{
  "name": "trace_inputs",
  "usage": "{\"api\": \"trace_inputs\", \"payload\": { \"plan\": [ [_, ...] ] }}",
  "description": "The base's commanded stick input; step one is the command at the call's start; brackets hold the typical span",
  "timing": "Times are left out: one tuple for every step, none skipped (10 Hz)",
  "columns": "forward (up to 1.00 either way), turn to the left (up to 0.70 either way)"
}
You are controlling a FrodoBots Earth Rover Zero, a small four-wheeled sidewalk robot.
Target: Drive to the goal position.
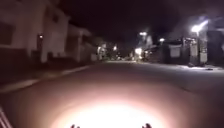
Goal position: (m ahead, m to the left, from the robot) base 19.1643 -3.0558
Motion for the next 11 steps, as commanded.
{"api": "trace_inputs", "payload": {
  "plan": [
    [0.85, 0.0],
    [0.85, 0.0],
    [0.85, 0.0],
    [0.85, 0.0],
    [0.85, 0.0],
    [0.85, 0.0],
    [0.85, 0.0],
    [0.85, 0.0],
    [0.85, 0.0],
    [0.85, 0.0],
    [0.85, 0.0]
  ]
}}
